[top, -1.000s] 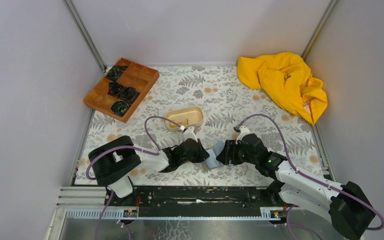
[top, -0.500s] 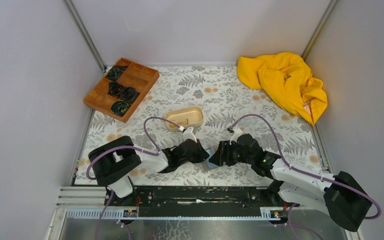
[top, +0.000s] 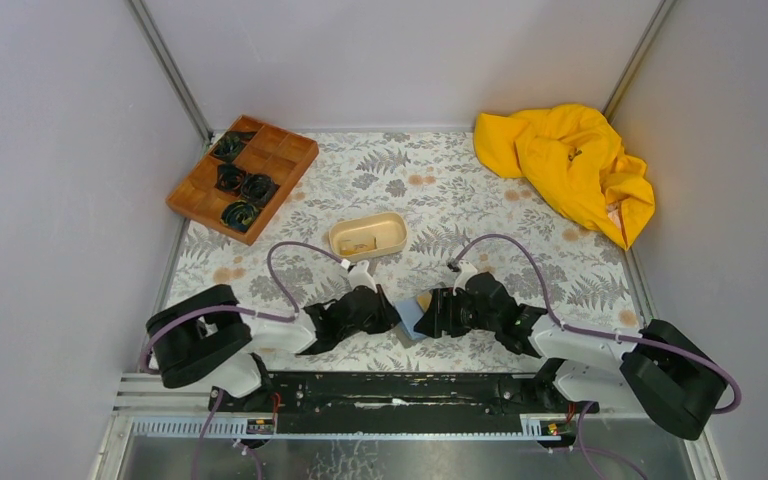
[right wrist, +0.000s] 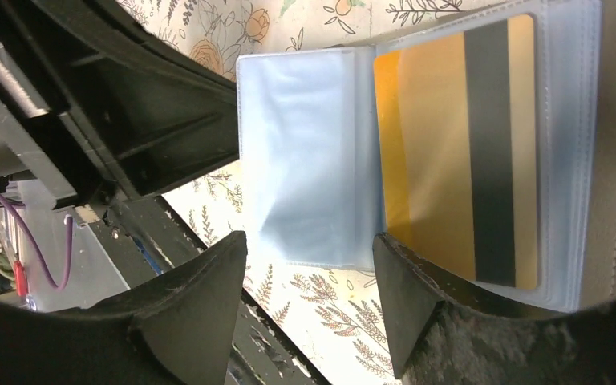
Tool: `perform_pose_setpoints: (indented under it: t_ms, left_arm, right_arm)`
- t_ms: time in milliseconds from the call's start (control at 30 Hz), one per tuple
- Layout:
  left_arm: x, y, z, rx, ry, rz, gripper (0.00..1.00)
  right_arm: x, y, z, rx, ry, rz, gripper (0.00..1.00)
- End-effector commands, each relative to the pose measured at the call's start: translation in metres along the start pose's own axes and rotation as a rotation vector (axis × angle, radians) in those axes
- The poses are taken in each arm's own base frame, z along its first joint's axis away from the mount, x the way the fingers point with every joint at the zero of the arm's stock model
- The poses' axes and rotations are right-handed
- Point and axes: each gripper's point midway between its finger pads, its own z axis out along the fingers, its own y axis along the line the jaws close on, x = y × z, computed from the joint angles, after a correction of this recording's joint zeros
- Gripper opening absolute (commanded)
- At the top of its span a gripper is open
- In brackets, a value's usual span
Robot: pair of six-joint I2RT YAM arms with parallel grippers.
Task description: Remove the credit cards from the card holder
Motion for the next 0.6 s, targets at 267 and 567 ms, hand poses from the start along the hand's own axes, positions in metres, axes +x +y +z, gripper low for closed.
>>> perform_pose_setpoints:
  t_ms: [267,567]
  left_arm:
    - [-0.017,-0.003,-0.039,-0.051,-0.072,0.020,0.10]
    - [-0.013,-0.034,-0.018,0.020,-0.047,0.041,0.13]
  right_arm:
    - [0.001,-0.006,0.011,0.001,-0.022,-0.005,0.66]
    - [-0.001,0.002,0.009,-0.037,-0.032,0.005,0.62]
